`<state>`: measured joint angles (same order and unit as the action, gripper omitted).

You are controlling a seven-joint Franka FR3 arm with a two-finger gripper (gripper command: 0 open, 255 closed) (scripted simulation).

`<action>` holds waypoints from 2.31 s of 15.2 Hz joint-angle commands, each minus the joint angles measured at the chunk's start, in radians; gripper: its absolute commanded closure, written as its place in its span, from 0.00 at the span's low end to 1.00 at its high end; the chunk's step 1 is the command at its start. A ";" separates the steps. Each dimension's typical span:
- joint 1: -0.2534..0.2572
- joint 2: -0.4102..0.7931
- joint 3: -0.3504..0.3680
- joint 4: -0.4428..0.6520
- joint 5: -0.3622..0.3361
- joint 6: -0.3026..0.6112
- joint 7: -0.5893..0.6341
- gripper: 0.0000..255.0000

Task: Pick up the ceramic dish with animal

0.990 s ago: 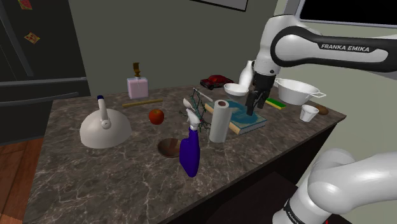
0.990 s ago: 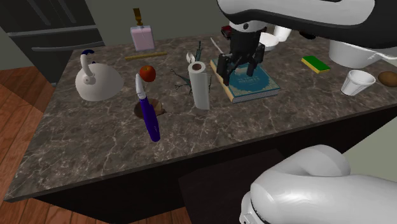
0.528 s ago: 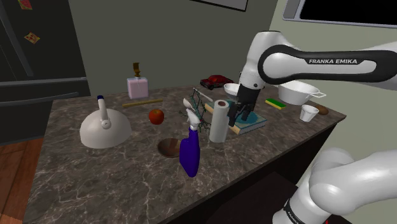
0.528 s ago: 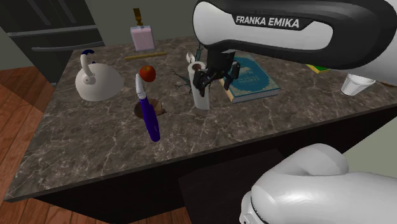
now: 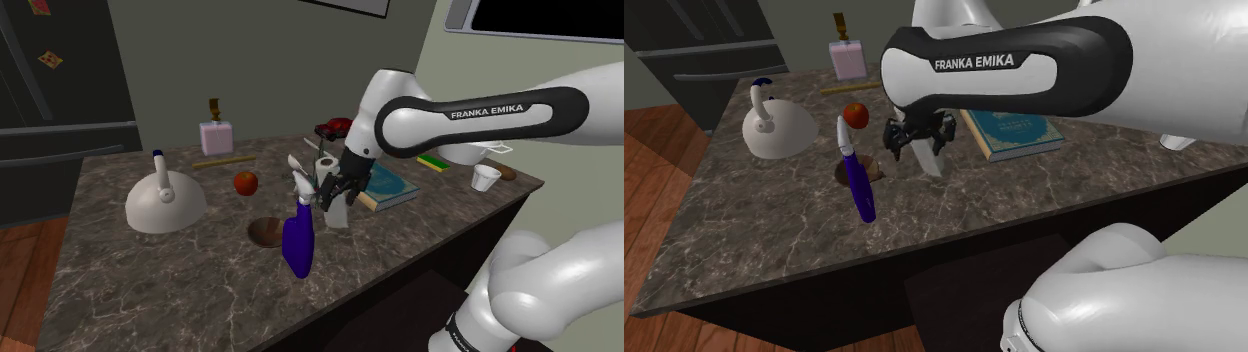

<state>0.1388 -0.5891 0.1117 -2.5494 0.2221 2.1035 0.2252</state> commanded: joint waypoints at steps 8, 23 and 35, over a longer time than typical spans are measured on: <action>0.057 0.212 0.089 0.035 0.118 0.288 0.100 0.00; 0.067 0.261 0.095 -0.015 0.141 0.388 0.077 1.00; 0.054 0.196 0.087 0.056 0.110 0.253 0.109 1.00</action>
<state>0.1935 -0.3938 0.1961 -2.5091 0.3371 2.3704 0.3256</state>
